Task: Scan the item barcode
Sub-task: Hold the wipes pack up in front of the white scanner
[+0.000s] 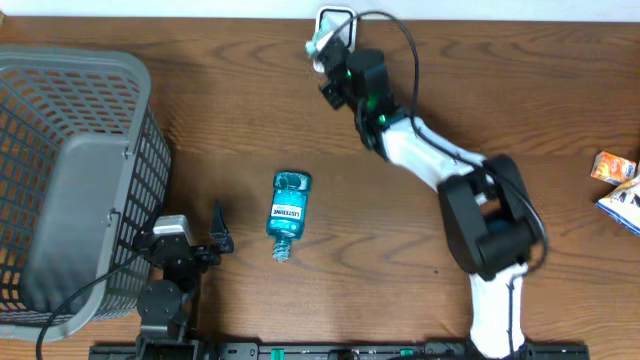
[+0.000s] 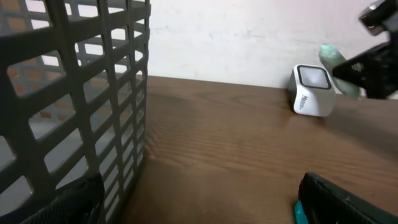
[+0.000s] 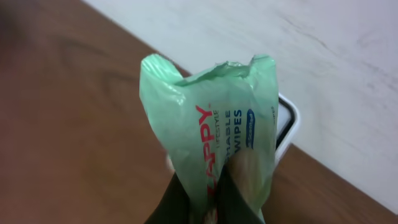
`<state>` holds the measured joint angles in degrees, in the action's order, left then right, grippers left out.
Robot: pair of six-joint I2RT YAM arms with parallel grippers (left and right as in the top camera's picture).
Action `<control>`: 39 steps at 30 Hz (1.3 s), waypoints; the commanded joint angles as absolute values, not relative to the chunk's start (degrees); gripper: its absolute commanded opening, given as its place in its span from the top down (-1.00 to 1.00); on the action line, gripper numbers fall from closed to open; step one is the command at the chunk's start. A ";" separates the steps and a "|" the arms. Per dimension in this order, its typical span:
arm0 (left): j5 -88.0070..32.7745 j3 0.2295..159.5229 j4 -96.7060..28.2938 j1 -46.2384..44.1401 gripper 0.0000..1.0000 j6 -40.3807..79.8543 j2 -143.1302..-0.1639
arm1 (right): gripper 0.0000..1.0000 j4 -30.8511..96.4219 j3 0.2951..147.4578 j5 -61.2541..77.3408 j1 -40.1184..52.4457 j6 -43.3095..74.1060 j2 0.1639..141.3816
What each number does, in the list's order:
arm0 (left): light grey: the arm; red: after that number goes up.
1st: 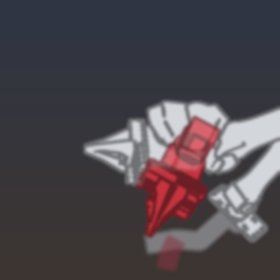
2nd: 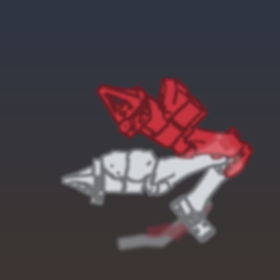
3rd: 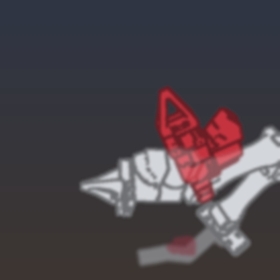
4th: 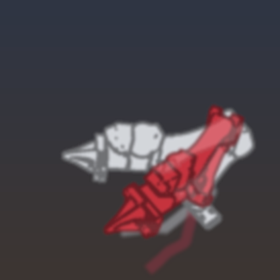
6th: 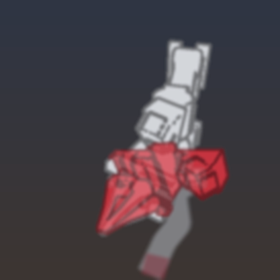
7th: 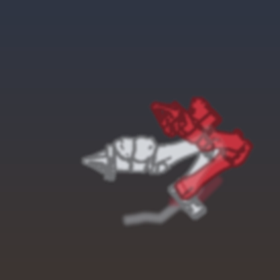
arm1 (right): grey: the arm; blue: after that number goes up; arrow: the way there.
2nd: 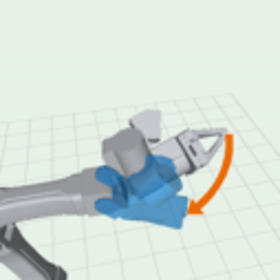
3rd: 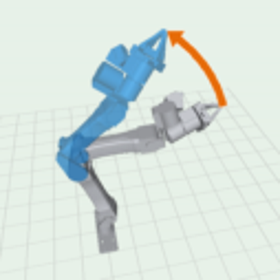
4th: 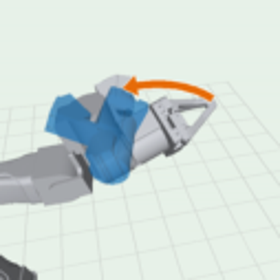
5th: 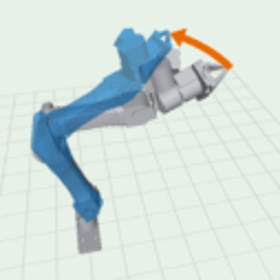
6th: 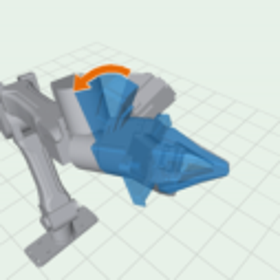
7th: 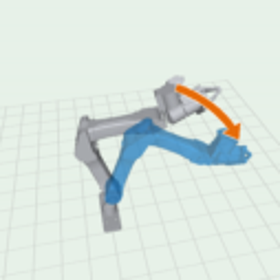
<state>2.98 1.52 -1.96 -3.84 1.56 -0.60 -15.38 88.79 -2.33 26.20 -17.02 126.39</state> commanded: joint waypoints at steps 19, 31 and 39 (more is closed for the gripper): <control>3.92 0.23 -3.81 -3.55 -0.99 2.02 -0.23 | 0.98 -8.49 119.28 -3.92 25.06 -9.67 144.49; 3.90 0.23 -3.81 -3.55 -0.99 2.02 -0.23 | 0.98 -8.36 119.28 -4.03 24.82 -16.58 148.86; 3.90 0.23 -3.81 -3.55 -0.99 2.02 -0.23 | 0.98 -8.40 119.31 -5.45 25.26 -16.27 149.05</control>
